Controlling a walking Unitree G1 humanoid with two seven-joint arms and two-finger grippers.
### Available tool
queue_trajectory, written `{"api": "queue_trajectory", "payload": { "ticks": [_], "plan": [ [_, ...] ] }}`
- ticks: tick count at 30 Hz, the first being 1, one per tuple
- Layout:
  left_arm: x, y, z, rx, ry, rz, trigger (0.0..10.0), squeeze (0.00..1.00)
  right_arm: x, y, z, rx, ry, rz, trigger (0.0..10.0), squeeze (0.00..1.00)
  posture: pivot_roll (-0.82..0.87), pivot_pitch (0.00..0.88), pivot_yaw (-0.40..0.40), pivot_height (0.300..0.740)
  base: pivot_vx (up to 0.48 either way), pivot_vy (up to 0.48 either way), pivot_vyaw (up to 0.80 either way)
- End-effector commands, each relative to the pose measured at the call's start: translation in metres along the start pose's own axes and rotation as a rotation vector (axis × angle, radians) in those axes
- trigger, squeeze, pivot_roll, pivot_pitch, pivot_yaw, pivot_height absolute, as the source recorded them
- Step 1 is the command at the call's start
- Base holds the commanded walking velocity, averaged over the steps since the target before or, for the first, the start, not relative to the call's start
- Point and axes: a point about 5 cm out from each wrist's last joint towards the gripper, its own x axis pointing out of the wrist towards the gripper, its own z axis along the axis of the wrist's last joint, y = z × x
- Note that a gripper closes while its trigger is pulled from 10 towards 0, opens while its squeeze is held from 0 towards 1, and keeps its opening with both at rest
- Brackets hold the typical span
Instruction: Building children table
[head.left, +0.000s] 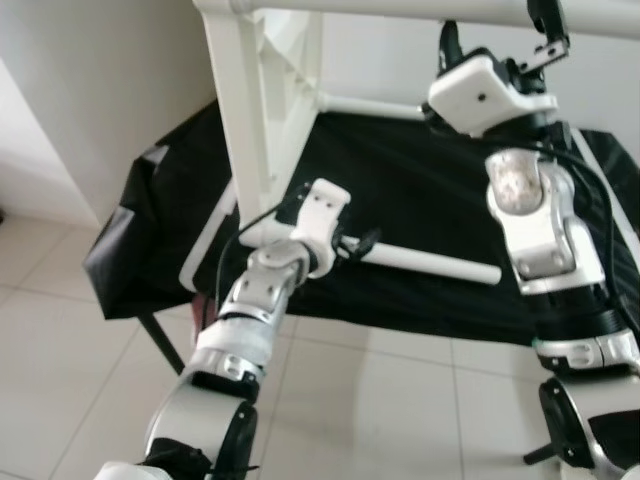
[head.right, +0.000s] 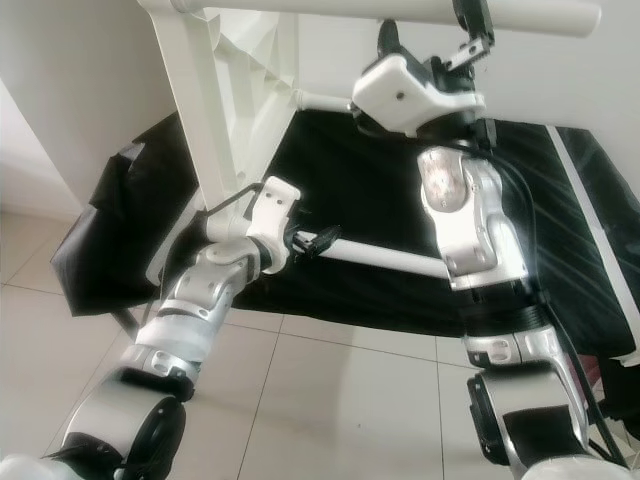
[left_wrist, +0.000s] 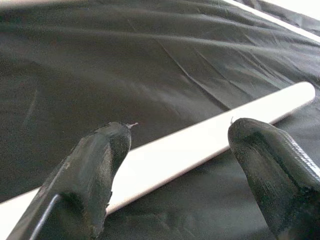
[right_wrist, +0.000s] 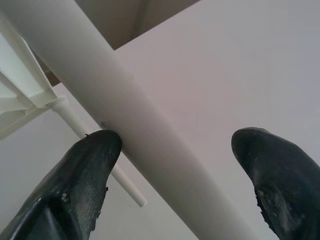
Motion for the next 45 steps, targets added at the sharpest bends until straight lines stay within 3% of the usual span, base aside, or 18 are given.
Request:
{"api": "queue_trajectory", "payload": {
  "ticks": [1,5,8,15,17,20,24,26,28,29,32,34,38,41,45],
  "plan": [
    [0.001,0.016,0.002,-0.003,-0.006,0.326,10.0,0.0,0.005,-0.002,0.0,-0.023,0.002,0.012,10.0,0.0,0.05,0.0,-0.039,0.74,0.0,0.0,0.0],
    [0.004,0.017,0.005,-0.001,-0.009,0.338,10.0,0.0,0.008,0.001,-0.001,-0.035,0.006,0.029,10.0,0.0,0.05,0.0,-0.041,0.74,0.0,0.0,0.0],
    [0.004,0.019,0.009,0.005,-0.032,0.33,10.0,0.0,-0.011,0.011,-0.007,-0.001,0.051,0.067,10.0,0.0,0.05,0.0,-0.041,0.74,0.0,0.0,0.0],
    [0.002,0.017,0.009,0.017,-0.063,0.29,10.0,0.0,-0.036,0.023,-0.015,0.034,0.131,0.098,10.0,0.0,0.06,0.0,-0.038,0.74,0.0,0.0,0.0],
    [0.001,0.013,0.008,0.03,-0.087,0.247,10.0,0.0,-0.056,0.031,-0.023,0.077,0.22,0.119,10.0,0.0,0.05,0.0,-0.034,0.74,0.0,0.0,0.0],
    [0.0,0.012,0.008,0.035,-0.096,0.237,10.0,0.0,-0.063,0.033,-0.025,0.086,0.244,0.118,10.0,0.0,0.06,0.0,-0.031,0.74,0.0,0.0,0.0],
    [-0.009,0.006,0.003,0.072,-0.138,0.186,10.0,0.0,-0.103,0.04,-0.039,0.304,0.475,0.047,10.0,0.0,0.06,0.0,-0.024,0.74,0.0,0.0,0.0],
    [-0.018,0.005,0.001,0.055,-0.18,0.179,10.0,0.0,-0.123,0.039,-0.047,0.515,0.633,-0.064,10.0,0.0,0.06,0.0,-0.021,0.74,0.0,0.0,0.0],
    [-0.022,0.004,-0.001,0.054,-0.182,0.18,10.0,0.0,-0.133,0.041,-0.05,0.6,0.698,-0.099,10.0,0.0,0.06,0.0,-0.021,0.74,0.0,0.0,0.0],
    [-0.022,0.004,-0.001,0.054,-0.182,0.18,10.0,0.0,-0.133,0.041,-0.05,0.6,0.698,-0.099,10.0,0.0,0.06,0.0,-0.021,0.74,0.0,0.0,0.0],
    [-0.036,0.003,-0.006,0.055,-0.208,0.188,10.0,0.0,-0.154,0.044,-0.051,0.754,0.769,-0.146,10.0,0.0,0.06,0.0,-0.019,0.74,0.0,0.0,0.0],
    [-0.036,0.003,-0.006,0.055,-0.208,0.188,10.0,0.0,-0.154,0.044,-0.051,0.754,0.769,-0.146,10.0,0.0,0.06,0.0,-0.019,0.74,0.0,0.0,0.0],
    [-0.056,0.001,-0.012,-0.023,-0.256,0.184,10.0,0.0,-0.17,0.042,-0.047,0.818,0.769,-0.185,10.0,0.0,0.05,0.0,-0.009,0.74,0.0,0.0,0.0],
    [-0.075,-0.002,-0.028,0.006,-0.263,0.193,10.0,0.0,-0.199,0.047,-0.044,0.807,0.787,-0.168,10.0,0.0,0.04,0.0,0.0,0.74,0.0,0.0,0.0],
    [-0.087,-0.003,-0.037,-0.008,-0.263,0.213,10.0,0.0,-0.221,0.051,-0.043,0.811,0.859,-0.138,10.0,0.0,0.04,0.0,0.005,0.74,0.0,0.0,0.0]
  ]
}}
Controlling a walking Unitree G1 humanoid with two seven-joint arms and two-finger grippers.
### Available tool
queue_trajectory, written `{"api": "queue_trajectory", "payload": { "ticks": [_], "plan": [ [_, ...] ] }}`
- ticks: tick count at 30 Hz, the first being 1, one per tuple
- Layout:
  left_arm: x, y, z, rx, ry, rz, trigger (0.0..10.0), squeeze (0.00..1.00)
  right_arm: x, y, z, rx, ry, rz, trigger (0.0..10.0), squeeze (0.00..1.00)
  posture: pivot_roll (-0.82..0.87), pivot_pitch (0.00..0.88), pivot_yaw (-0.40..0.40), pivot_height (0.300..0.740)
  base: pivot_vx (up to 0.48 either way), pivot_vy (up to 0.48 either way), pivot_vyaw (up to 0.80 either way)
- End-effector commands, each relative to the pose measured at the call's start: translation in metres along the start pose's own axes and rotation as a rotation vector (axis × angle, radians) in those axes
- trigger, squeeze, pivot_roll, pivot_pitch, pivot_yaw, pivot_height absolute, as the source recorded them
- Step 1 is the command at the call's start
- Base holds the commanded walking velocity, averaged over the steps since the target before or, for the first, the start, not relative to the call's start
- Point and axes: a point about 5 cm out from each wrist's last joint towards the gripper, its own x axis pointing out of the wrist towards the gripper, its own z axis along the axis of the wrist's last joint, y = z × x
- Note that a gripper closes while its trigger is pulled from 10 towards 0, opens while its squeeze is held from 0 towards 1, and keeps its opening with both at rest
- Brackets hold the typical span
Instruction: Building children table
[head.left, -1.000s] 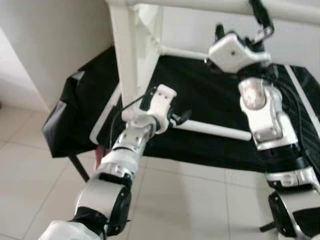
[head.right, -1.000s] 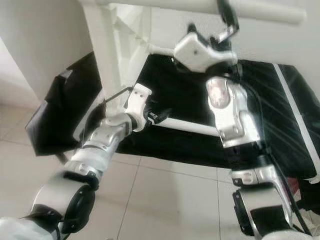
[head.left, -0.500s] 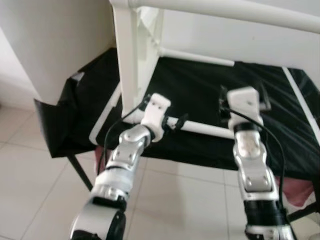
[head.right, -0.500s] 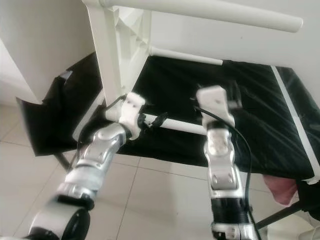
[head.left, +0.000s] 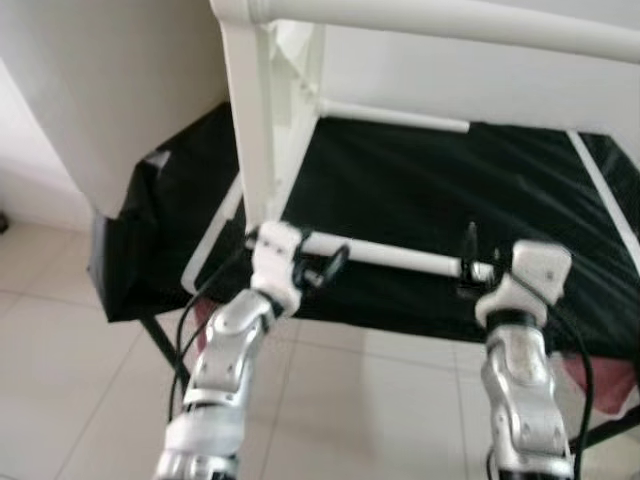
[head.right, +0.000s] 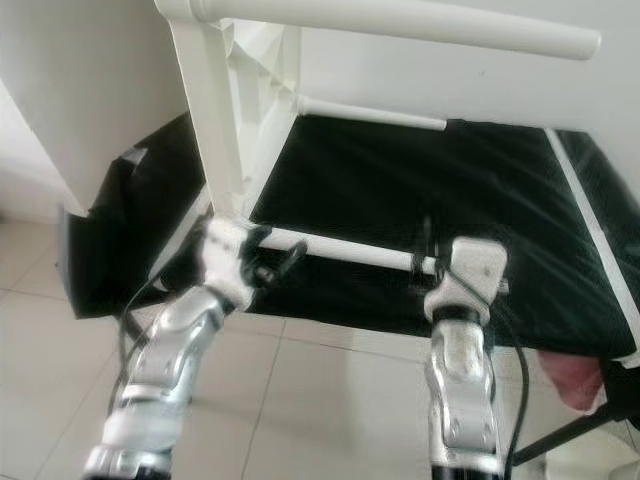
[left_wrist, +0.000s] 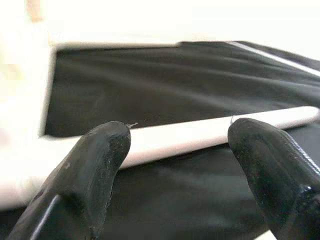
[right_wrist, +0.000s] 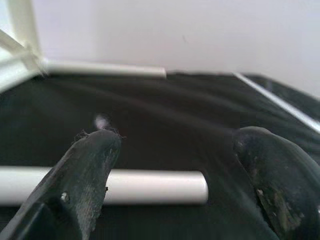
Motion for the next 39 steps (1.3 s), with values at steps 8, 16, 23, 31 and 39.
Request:
{"api": "queue_trajectory", "payload": {
  "ticks": [8,16,23,31,39],
  "plan": [
    [-0.017,0.005,0.0,-0.04,-0.046,0.088,10.0,0.0,-0.014,0.0,-0.009,0.006,0.074,0.043,10.0,0.0,0.03,0.0,0.016,0.74,0.0,0.0,0.0],
    [-0.043,0.016,-0.009,-0.073,-0.011,0.189,10.0,0.0,-0.033,0.009,-0.006,-0.015,-0.002,0.161,10.0,0.0,0.04,0.0,0.022,0.74,0.0,0.0,0.0],
    [-0.048,0.004,-0.01,-0.055,-0.006,0.13,10.0,0.0,-0.038,0.015,-0.013,0.001,0.006,0.208,10.0,0.0,0.06,0.0,0.011,0.74,0.0,0.0,0.0],
    [-0.043,-0.002,-0.012,-0.038,0.004,0.055,10.0,0.0,-0.037,0.006,-0.009,-0.005,-0.004,0.147,10.0,0.0,0.02,0.0,0.023,0.74,0.0,0.0,0.0],
    [-0.032,-0.007,-0.011,-0.043,0.015,0.023,10.0,0.0,-0.04,-0.001,-0.011,-0.008,-0.005,0.117,10.0,0.0,0.01,0.0,0.029,0.74,0.0,0.0,-0.62]
  ]
}}
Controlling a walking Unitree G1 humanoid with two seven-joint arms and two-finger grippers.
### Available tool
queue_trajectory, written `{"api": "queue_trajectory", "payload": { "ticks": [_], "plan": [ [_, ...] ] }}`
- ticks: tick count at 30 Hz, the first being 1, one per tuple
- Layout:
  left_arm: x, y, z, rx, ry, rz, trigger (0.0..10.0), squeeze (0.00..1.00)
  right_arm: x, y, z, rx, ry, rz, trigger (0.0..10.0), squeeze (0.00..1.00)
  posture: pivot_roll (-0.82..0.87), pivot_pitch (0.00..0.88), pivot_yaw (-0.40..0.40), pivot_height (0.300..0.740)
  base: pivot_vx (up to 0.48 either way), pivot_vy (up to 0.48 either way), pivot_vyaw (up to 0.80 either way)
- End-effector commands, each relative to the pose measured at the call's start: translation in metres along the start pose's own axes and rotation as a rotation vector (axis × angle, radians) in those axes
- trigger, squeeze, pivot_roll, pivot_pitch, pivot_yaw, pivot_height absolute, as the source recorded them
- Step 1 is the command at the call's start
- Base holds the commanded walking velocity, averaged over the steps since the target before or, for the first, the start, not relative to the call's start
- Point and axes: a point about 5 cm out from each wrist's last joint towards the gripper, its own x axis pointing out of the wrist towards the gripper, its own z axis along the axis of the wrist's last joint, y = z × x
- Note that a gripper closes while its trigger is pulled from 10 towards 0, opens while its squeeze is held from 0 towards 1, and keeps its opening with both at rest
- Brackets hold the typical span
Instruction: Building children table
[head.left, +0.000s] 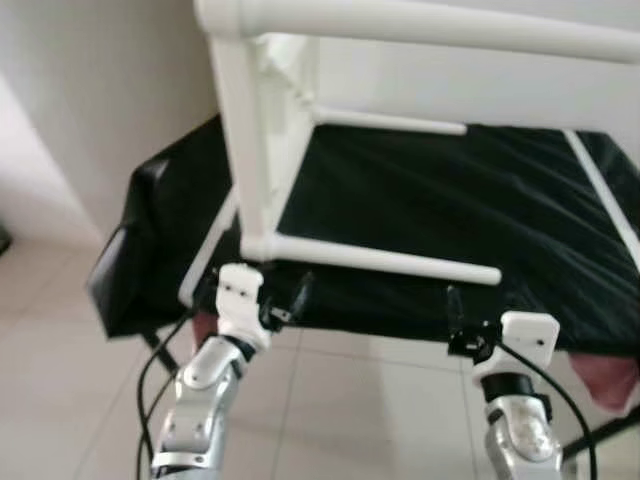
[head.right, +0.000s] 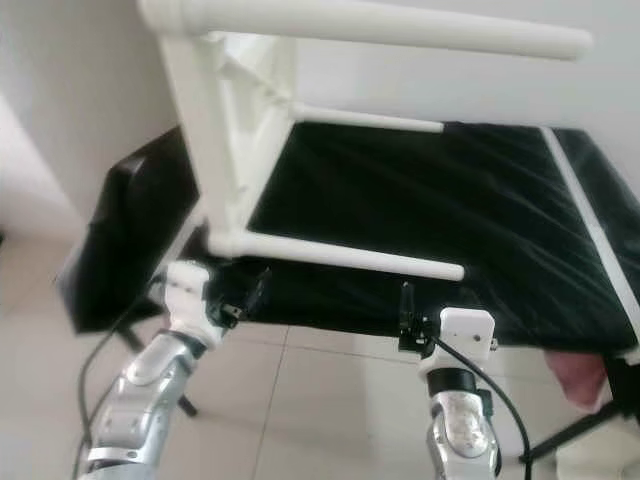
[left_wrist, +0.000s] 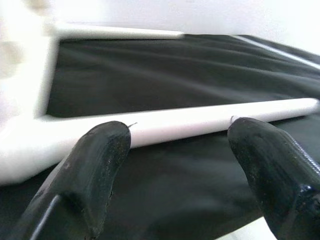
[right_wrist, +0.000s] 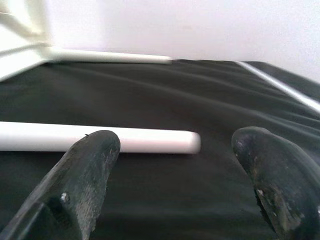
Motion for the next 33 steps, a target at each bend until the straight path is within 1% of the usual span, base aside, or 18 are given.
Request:
{"api": "queue_trajectory", "payload": {
  "ticks": [1,4,7,13,20,22,25,29,33],
  "plan": [
    [0.001,-0.004,0.0,0.004,0.014,-0.047,10.0,0.0,0.0,0.001,0.001,0.008,-0.011,0.003,10.0,0.0,0.01,0.0,0.029,0.74,0.0,0.0,-0.8],
    [0.001,-0.004,0.0,0.005,0.016,-0.047,10.0,0.0,0.0,0.0,0.0,0.0,-0.012,0.002,10.0,0.0,0.01,0.0,0.027,0.74,0.0,0.0,-0.8],
    [0.0,-0.006,-0.002,-0.003,0.021,-0.042,10.0,0.0,0.005,-0.002,0.001,-0.022,-0.018,-0.005,10.0,0.0,0.02,0.0,0.016,0.74,0.0,0.0,0.0],
    [-0.002,-0.007,-0.003,-0.024,0.024,-0.066,10.0,0.0,0.011,-0.002,0.001,-0.02,-0.024,0.011,10.0,0.0,0.04,0.0,0.0,0.74,0.0,0.0,0.0],
    [-0.002,-0.007,-0.002,-0.016,0.016,-0.077,10.0,0.0,0.016,-0.002,0.001,-0.02,-0.035,0.026,10.0,0.0,0.05,0.0,-0.018,0.74,0.0,0.0,0.0],
    [-0.001,-0.007,-0.003,-0.006,0.018,-0.085,10.0,0.0,0.022,-0.002,0.001,-0.022,-0.041,0.036,10.0,0.0,0.06,0.0,-0.024,0.74,0.0,0.0,0.0],
    [0.001,-0.008,-0.002,-0.008,0.016,-0.084,10.0,0.0,0.024,-0.002,0.001,-0.024,-0.045,0.04,10.0,0.0,0.07,0.0,-0.029,0.74,0.0,0.0,0.0],
    [0.003,-0.009,0.0,-0.009,0.008,-0.083,10.0,0.0,0.025,-0.004,0.0,-0.027,-0.045,0.042,10.0,0.0,0.07,0.0,-0.033,0.74,0.0,0.0,0.0],
    [0.003,-0.009,0.0,-0.016,0.005,-0.078,10.0,0.0,0.025,-0.001,-0.001,-0.027,-0.041,0.055,10.0,0.0,0.07,0.0,-0.037,0.74,0.0,0.0,0.0]
  ]
}}
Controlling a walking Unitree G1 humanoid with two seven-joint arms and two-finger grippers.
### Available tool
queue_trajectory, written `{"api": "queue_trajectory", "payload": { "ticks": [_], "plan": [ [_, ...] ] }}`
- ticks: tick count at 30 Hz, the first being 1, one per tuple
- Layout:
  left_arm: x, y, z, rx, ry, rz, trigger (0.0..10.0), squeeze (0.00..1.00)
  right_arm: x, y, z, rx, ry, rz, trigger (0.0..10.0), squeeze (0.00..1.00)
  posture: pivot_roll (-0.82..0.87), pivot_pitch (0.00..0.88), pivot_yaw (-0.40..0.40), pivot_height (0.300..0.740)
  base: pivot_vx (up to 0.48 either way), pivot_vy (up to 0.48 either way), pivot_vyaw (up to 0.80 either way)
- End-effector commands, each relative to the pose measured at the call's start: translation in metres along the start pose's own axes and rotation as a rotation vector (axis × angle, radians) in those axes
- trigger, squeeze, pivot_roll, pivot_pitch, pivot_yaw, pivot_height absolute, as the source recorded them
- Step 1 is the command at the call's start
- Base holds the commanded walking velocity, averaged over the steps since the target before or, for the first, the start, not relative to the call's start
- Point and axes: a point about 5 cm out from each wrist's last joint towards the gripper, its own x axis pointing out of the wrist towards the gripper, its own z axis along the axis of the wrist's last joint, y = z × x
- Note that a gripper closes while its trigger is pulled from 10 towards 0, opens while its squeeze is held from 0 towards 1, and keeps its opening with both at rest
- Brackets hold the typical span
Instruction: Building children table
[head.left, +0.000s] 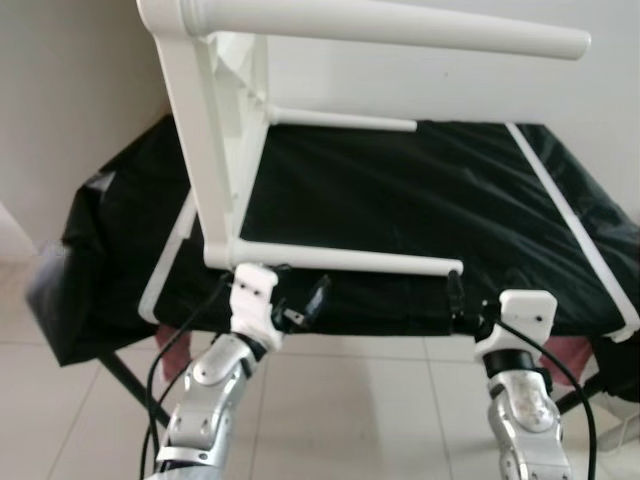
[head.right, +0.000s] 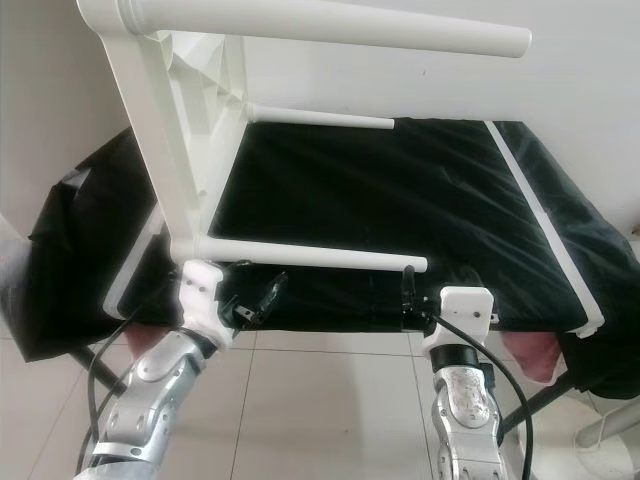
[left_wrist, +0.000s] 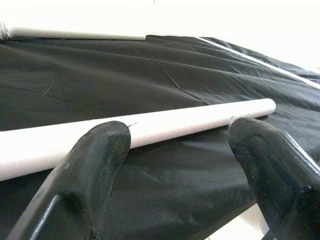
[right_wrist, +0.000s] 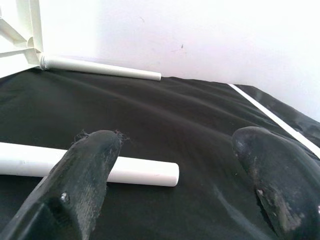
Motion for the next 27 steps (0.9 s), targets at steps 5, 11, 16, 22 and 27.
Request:
{"api": "queue_trajectory", "payload": {
  "ticks": [5,11,16,22,27],
  "plan": [
    [0.0013,-0.003,0.0,-0.013,-0.005,-0.007,10.0,0.0,-0.0009,0.0031,-0.0044,0.012,0.011,0.015,10.0,0.0,0.08,0.0,-0.04,0.74,0.0,0.0,0.0],
    [0.0012,-0.0016,-0.0002,-0.011,-0.004,-0.005,10.0,0.0,-0.0011,0.0042,-0.0056,0.013,0.014,0.017,10.0,0.0,0.08,0.0,-0.041,0.74,0.0,0.0,0.0],
    [0.0004,-0.0004,-0.0006,-0.012,-0.001,-0.002,10.0,0.0,-0.002,0.0044,-0.0064,0.013,0.018,0.02,10.0,0.0,0.08,0.0,-0.043,0.74,0.0,0.0,0.0],
    [0.0,0.0002,-0.0016,-0.011,0.005,0.001,10.0,0.0,-0.0023,0.0039,-0.0078,0.008,0.023,0.019,10.0,0.0,0.08,0.0,-0.046,0.74,0.242,0.0,0.0],
    [0.0,-0.0007,-0.0016,-0.015,0.005,0.0,10.0,0.0,-0.0023,0.0035,-0.0086,0.006,0.025,0.018,10.0,0.0,0.07,0.0,-0.046,0.74,0.25,0.0,0.0]
  ]
}}
